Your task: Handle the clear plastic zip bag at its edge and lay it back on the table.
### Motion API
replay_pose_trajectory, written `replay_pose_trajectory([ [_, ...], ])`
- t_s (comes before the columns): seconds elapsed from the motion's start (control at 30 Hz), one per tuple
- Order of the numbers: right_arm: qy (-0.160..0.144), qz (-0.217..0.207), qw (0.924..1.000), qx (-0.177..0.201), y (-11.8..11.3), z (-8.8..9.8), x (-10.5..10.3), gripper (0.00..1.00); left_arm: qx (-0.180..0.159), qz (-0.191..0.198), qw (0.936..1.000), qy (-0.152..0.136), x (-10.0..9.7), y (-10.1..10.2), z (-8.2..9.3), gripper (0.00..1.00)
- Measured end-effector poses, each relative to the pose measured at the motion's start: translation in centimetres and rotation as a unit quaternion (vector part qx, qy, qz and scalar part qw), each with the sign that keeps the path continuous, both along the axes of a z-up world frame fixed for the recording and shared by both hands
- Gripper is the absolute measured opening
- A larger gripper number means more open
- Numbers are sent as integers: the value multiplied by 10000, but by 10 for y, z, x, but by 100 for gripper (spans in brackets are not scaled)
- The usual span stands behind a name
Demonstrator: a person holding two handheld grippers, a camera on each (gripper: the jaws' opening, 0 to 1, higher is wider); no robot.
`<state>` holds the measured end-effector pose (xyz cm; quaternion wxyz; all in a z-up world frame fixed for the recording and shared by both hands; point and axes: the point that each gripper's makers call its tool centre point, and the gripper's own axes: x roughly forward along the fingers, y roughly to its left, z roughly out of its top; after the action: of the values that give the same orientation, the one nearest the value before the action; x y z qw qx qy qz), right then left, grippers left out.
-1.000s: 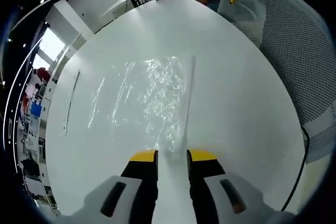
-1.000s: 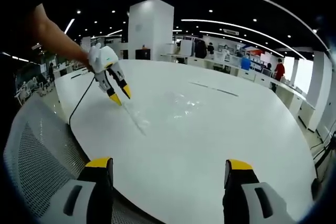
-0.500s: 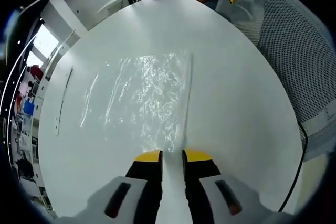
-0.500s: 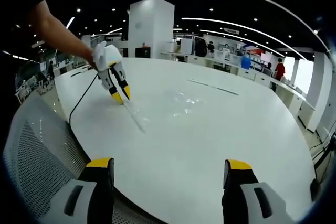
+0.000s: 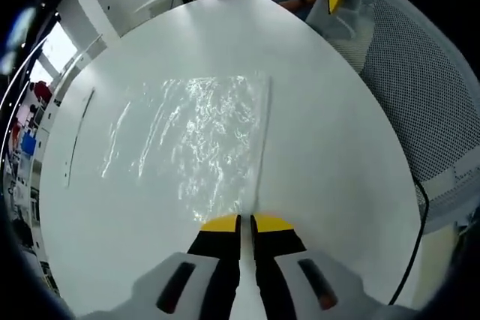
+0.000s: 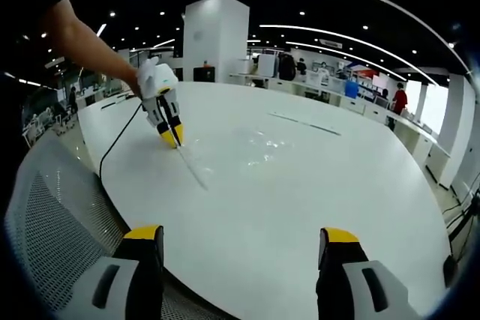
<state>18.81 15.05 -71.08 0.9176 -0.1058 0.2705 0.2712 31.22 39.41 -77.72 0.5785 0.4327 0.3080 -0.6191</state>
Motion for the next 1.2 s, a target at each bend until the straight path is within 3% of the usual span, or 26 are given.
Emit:
replay_pose_trajectory([
  [0.83,-66,99,9999,-64,2,2,-1,84,75,281,9996,-57,-5,3,10,0],
  [1.2,-86,400,9988,-269,8,3,-4,84,67,367,9993,-48,-15,7,20,0],
])
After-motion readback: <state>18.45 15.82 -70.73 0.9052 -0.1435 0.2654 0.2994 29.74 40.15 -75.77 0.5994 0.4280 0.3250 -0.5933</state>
